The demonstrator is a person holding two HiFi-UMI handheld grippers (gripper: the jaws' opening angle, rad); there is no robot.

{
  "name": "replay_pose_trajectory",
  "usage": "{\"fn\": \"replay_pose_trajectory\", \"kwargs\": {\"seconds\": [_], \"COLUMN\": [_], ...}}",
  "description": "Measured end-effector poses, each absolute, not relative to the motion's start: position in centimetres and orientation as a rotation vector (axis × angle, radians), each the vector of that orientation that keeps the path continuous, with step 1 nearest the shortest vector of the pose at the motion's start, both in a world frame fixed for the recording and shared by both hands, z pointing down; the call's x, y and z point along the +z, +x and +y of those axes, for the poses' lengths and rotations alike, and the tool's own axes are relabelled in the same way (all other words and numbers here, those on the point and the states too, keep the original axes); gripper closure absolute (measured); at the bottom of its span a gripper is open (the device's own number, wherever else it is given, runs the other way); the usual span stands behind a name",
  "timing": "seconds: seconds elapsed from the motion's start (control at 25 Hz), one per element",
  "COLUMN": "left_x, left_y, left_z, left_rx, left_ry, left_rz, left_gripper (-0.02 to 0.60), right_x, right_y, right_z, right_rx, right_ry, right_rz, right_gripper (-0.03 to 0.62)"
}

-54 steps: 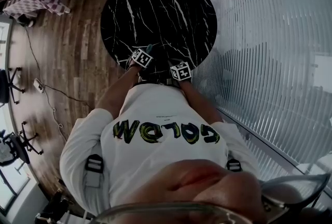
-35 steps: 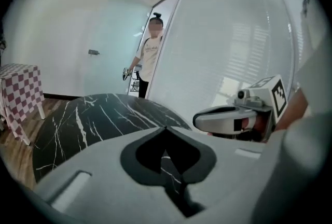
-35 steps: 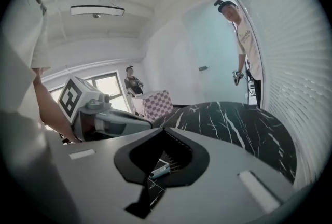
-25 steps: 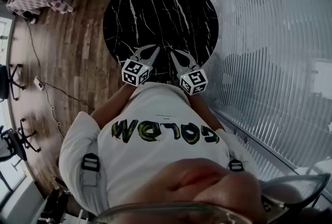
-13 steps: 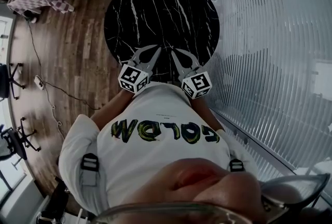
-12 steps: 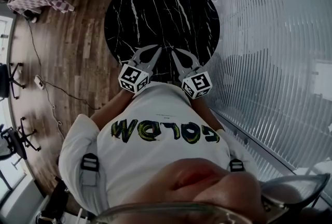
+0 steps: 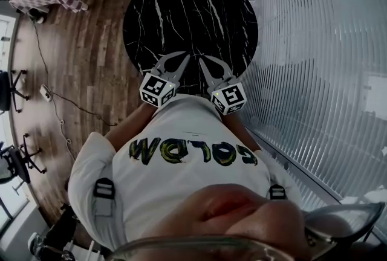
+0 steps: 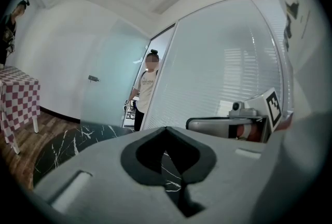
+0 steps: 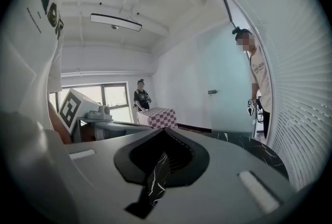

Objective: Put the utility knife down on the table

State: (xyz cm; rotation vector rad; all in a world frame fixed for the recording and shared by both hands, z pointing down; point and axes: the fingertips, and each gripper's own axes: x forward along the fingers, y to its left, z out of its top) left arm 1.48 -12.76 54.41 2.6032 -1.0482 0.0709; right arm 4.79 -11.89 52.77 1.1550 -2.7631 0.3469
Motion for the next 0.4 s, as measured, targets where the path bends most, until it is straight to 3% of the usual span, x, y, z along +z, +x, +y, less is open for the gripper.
{"fn": "replay_pose_trajectory", "kwargs": {"seconds": [0.4], "left_x": [54.68], "left_y": [1.97], "left_z": [-12.86], "left_rx": [0.084], "left_ry": [2.593], "left_rz": [-1.033], "left_gripper": [0.58], "right_x": [52.73], "right_y": [5.19], "right_z": [-11.88], "right_rx": [0.343], "right_ry": [1.176], "right_rz": [-2.752], "right_gripper": [0.594]}}
